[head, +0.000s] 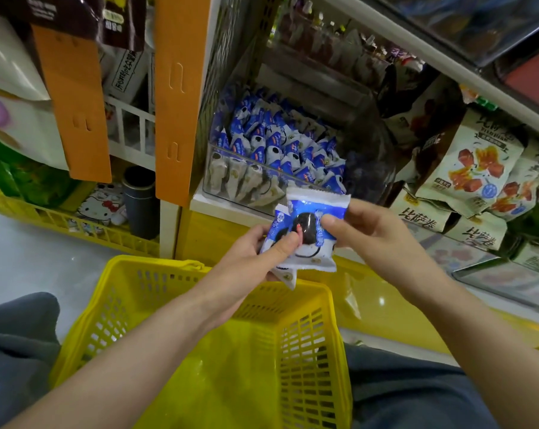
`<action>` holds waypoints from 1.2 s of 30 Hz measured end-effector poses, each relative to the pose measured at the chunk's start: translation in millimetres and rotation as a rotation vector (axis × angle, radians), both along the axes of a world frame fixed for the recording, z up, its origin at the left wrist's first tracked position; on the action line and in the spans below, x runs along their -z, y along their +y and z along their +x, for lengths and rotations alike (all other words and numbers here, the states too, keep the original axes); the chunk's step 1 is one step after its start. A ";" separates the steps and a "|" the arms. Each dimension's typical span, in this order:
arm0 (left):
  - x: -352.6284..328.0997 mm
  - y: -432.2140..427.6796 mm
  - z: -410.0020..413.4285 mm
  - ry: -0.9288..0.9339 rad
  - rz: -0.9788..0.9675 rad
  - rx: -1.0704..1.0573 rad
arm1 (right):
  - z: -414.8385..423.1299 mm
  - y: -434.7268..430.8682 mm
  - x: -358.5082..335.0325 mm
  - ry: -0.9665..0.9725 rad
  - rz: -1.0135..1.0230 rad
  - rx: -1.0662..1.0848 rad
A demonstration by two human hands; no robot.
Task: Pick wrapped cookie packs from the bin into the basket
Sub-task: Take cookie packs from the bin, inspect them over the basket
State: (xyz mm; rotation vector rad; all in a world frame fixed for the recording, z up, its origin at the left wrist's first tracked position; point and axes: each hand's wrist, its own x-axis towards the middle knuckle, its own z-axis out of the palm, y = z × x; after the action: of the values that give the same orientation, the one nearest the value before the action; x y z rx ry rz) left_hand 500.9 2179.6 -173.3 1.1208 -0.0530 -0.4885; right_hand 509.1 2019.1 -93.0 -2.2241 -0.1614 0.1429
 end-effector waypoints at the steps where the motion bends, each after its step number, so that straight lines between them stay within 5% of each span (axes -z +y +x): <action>1: 0.0 0.3 0.7 0.002 -0.012 -0.021 | 3.8 -1.3 -4.8 -0.017 0.037 0.026; 5: 2.9 1.7 5.2 0.011 0.024 -0.116 | 37.1 -9.0 -23.3 -0.250 0.037 0.235; 8: 3.9 1.7 5.4 0.000 0.052 -0.130 | 70.0 -13.9 -26.8 -0.370 -0.214 0.344; 14: 6.1 2.3 8.2 -0.010 0.050 -0.132 | 107.8 -9.4 -10.0 -0.141 -0.742 0.331; 19: 5.0 2.0 8.7 -0.017 0.041 -0.127 | 117.2 -3.4 -5.4 0.050 -0.905 0.252; 22: 4.0 1.7 8.7 -0.016 0.044 -0.130 | 120.0 -2.3 -1.3 0.132 -0.892 0.186; 27: 4.4 2.8 9.4 -0.014 0.052 -0.132 | 127.1 -4.2 4.8 0.137 -0.560 0.229; 36: 7.0 0.5 6.5 0.046 0.079 -0.165 | 115.6 -2.0 8.7 -0.050 -0.625 0.232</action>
State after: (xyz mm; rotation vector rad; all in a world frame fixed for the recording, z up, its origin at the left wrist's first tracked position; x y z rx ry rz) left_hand 507.4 2180.2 -180.2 1.1801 0.0995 -0.3713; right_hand 624.7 2017.0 -101.7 -2.8487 0.1369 0.0064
